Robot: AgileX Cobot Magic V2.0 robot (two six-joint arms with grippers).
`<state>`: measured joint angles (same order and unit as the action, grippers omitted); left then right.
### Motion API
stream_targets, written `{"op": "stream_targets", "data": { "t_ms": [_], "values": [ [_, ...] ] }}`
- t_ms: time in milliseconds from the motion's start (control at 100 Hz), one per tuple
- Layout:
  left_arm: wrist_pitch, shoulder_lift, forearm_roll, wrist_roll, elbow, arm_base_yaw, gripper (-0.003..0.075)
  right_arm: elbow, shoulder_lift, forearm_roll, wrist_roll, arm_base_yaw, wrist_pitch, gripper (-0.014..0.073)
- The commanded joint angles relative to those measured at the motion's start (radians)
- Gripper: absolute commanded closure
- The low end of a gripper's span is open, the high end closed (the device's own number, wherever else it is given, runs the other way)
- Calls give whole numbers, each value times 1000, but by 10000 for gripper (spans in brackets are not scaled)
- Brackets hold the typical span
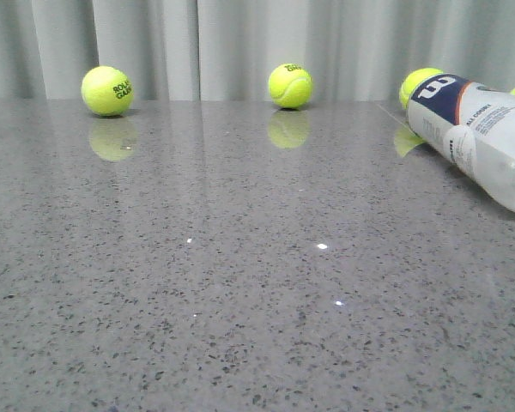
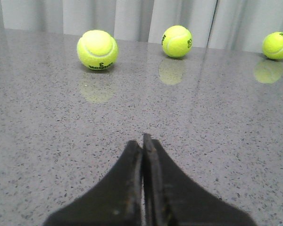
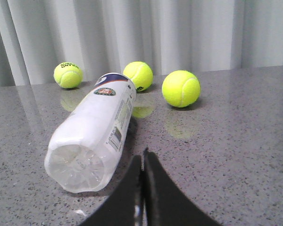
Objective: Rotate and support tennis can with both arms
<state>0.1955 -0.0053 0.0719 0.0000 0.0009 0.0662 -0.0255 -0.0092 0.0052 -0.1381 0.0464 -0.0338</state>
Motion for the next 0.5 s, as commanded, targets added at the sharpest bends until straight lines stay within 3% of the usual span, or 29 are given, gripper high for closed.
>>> {"op": "stream_targets", "data": {
  "t_ms": [0,490],
  "values": [
    [-76,-34,9,-12,45,-1,739,-3,-18,-5,7,-5,80,655],
    [-76,-34,9,-12,45,-1,739,1,-14,-14,7,-5,77,655]
  ]
}}
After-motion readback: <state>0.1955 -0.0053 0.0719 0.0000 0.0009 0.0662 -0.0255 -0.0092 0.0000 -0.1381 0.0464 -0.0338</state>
